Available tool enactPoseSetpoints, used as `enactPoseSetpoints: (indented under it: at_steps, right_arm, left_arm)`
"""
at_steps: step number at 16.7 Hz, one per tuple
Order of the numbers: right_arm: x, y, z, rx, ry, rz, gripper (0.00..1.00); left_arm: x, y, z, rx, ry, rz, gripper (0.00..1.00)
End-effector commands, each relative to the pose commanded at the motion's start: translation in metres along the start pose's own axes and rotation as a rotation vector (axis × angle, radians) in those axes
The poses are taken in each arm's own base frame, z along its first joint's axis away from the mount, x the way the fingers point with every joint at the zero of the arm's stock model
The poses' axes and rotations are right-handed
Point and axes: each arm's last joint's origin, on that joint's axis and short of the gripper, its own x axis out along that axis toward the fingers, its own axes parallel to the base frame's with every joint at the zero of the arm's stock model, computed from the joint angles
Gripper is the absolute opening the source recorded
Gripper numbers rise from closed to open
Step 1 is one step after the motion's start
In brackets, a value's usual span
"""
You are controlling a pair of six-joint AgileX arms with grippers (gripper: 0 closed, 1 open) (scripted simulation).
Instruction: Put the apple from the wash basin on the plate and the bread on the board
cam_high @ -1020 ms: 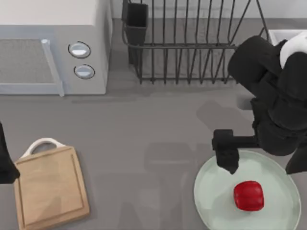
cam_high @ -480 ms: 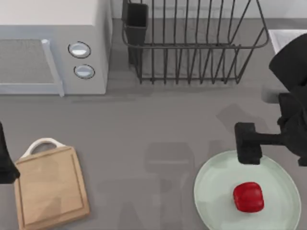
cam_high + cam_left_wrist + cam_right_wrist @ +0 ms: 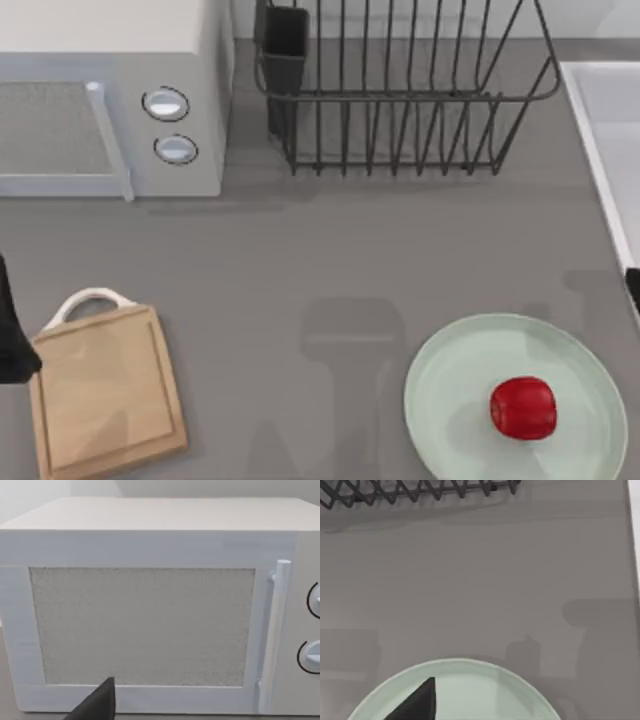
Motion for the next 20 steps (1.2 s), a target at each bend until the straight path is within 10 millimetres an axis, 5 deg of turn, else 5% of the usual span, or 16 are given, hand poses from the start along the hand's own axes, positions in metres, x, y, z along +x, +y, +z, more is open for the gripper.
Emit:
enactPoseSetpoints:
  at_steps: [8,16,20]
  right_arm:
    - [0.003,-0.047,-0.066,-0.156,-0.61,-0.14,1.0]
    - [0.008,-0.052,-0.072,-0.182,-0.668,-0.176,1.0]
    - [0.008,-0.052,-0.072,-0.182,-0.668,-0.176,1.0]
  left_arm:
    - [0.0,0.0,0.0,0.0,0.0,0.0,1.0]
    - [0.0,0.0,0.0,0.001,0.001,0.0,1.0]
    - [0.002,0.003,0.019,0.098,0.075,0.027,1.0]
